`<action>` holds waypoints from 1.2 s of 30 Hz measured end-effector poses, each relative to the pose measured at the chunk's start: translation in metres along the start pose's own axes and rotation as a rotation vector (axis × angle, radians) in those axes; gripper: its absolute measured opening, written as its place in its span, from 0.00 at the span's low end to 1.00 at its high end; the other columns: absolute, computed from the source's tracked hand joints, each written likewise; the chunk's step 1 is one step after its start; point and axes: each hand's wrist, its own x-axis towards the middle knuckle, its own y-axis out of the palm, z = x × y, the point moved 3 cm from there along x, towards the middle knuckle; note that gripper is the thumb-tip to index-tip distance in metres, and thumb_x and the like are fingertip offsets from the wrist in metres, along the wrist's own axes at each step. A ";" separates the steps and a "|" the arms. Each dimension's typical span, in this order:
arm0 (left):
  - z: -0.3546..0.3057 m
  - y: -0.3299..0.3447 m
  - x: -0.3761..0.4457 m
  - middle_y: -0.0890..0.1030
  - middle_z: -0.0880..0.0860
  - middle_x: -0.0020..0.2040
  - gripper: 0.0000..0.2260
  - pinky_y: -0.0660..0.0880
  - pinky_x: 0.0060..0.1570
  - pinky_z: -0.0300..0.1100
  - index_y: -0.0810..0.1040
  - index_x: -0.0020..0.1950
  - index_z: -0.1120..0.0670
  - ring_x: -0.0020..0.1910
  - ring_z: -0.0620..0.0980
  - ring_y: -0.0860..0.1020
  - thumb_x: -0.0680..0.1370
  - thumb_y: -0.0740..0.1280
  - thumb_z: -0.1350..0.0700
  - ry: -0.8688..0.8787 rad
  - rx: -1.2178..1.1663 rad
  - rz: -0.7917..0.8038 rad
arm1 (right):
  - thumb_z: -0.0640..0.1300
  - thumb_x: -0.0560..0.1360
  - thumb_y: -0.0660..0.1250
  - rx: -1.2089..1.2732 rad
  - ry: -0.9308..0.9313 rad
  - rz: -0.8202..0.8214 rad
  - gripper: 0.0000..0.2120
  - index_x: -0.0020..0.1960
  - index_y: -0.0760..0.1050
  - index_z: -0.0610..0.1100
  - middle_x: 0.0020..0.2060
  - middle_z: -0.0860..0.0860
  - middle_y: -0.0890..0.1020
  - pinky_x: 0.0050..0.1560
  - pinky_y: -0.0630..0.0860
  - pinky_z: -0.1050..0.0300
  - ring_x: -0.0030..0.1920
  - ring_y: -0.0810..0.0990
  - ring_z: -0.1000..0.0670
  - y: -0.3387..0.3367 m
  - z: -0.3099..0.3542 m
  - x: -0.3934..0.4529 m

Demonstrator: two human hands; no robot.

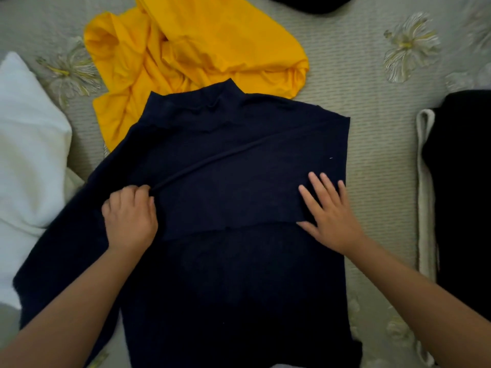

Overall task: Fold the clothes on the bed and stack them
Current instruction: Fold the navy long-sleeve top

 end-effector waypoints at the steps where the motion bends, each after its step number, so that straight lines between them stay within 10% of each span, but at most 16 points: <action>1: 0.000 0.000 -0.001 0.76 0.70 0.48 0.15 0.67 0.46 0.63 0.76 0.54 0.69 0.46 0.70 0.73 0.74 0.58 0.61 -0.012 0.000 0.008 | 0.33 0.55 0.79 0.033 0.041 -0.005 0.34 0.60 0.73 0.32 0.60 0.32 0.74 0.54 0.65 0.28 0.59 0.72 0.29 0.001 0.000 -0.001; 4: -0.001 -0.003 0.006 0.76 0.70 0.45 0.13 0.67 0.42 0.60 0.76 0.52 0.68 0.45 0.69 0.73 0.75 0.58 0.62 -0.002 0.026 0.011 | 0.17 0.51 0.68 0.072 0.075 -0.088 0.36 0.60 0.72 0.29 0.59 0.30 0.73 0.57 0.60 0.31 0.58 0.72 0.27 -0.006 -0.008 0.000; 9: -0.006 -0.013 0.011 0.76 0.67 0.38 0.17 0.68 0.35 0.54 0.75 0.42 0.67 0.39 0.66 0.74 0.70 0.53 0.55 0.114 0.048 0.028 | 0.31 0.62 0.50 -0.186 -0.108 -0.040 0.29 0.62 0.71 0.36 0.59 0.36 0.76 0.65 0.62 0.37 0.59 0.75 0.34 -0.007 -0.025 -0.036; 13: -0.008 -0.004 0.002 0.76 0.68 0.41 0.22 0.70 0.37 0.56 0.75 0.47 0.70 0.39 0.67 0.75 0.70 0.52 0.53 0.072 0.017 0.047 | 0.31 0.60 0.67 -0.179 -0.010 0.097 0.28 0.61 0.73 0.35 0.61 0.37 0.75 0.58 0.68 0.34 0.61 0.73 0.36 0.002 -0.023 -0.040; 18: -0.002 0.006 -0.003 0.74 0.71 0.53 0.19 0.65 0.54 0.66 0.72 0.58 0.70 0.52 0.70 0.73 0.75 0.61 0.56 0.016 -0.017 0.035 | 0.45 0.73 0.62 -0.258 0.103 0.551 0.45 0.71 0.29 0.44 0.69 0.48 0.28 0.70 0.38 0.39 0.72 0.31 0.45 0.005 -0.021 -0.036; 22: 0.008 -0.003 -0.022 0.73 0.72 0.58 0.19 0.61 0.59 0.68 0.72 0.61 0.70 0.59 0.72 0.70 0.74 0.65 0.60 0.028 -0.124 -0.065 | 0.45 0.76 0.57 -0.302 0.178 0.604 0.37 0.74 0.36 0.41 0.74 0.44 0.37 0.71 0.41 0.40 0.74 0.37 0.43 -0.012 -0.004 -0.025; 27: 0.034 -0.008 -0.091 0.76 0.70 0.55 0.18 0.62 0.58 0.65 0.69 0.60 0.66 0.61 0.65 0.65 0.74 0.57 0.57 0.120 -0.093 -0.285 | 0.35 0.64 0.72 0.028 0.031 0.170 0.30 0.65 0.69 0.33 0.64 0.34 0.71 0.62 0.64 0.34 0.66 0.66 0.31 -0.026 0.090 -0.015; 36: 0.127 0.013 -0.224 0.66 0.75 0.63 0.31 0.58 0.60 0.71 0.67 0.65 0.69 0.63 0.75 0.64 0.67 0.75 0.61 -0.514 -0.101 0.005 | 0.50 0.80 0.51 0.037 -0.129 0.357 0.27 0.75 0.45 0.49 0.75 0.48 0.40 0.71 0.37 0.42 0.74 0.37 0.46 0.037 0.187 -0.004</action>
